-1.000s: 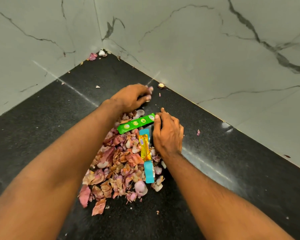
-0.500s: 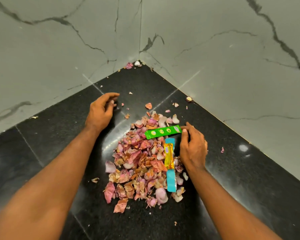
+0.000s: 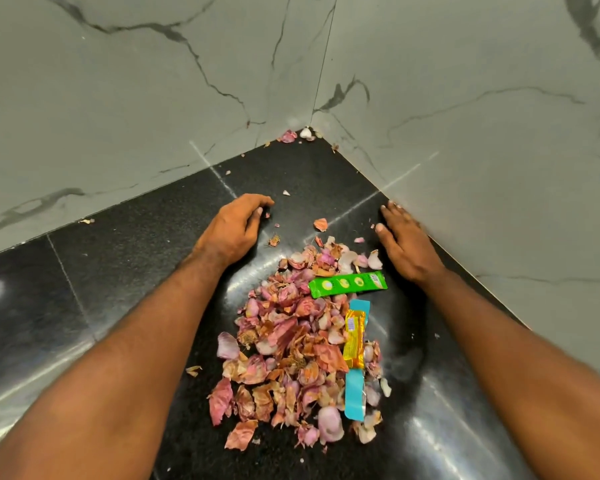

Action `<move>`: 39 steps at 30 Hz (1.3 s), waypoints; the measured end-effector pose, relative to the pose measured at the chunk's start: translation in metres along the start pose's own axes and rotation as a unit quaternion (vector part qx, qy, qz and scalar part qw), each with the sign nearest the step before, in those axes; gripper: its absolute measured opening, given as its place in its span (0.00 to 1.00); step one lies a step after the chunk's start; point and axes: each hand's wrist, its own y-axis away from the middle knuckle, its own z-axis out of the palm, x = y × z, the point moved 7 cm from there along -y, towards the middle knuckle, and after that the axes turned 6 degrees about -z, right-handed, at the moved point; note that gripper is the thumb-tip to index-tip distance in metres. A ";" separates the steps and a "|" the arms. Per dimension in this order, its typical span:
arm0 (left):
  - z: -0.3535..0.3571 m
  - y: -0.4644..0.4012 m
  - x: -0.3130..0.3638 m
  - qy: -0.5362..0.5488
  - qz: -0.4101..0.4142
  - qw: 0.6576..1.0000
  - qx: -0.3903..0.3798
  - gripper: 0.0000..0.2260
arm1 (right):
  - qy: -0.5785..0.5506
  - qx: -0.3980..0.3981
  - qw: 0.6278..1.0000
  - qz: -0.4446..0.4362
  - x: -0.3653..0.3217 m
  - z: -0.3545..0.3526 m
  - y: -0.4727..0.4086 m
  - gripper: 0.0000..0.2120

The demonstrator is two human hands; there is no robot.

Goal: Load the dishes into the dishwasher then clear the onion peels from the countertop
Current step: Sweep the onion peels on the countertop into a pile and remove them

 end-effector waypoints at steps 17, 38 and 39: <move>0.001 -0.001 0.001 -0.001 0.024 1.000 -0.002 0.13 | -0.433 -0.127 0.891 -0.055 -0.128 0.051 0.034 0.29; 0.002 -0.001 0.001 -0.003 0.025 1.000 -0.006 0.14 | -0.088 -0.051 0.995 -0.022 -0.066 0.035 0.038 0.30; 0.001 -0.001 0.001 -0.003 0.027 1.000 -0.006 0.14 | -0.112 -0.059 0.992 -0.027 -0.064 0.035 0.040 0.29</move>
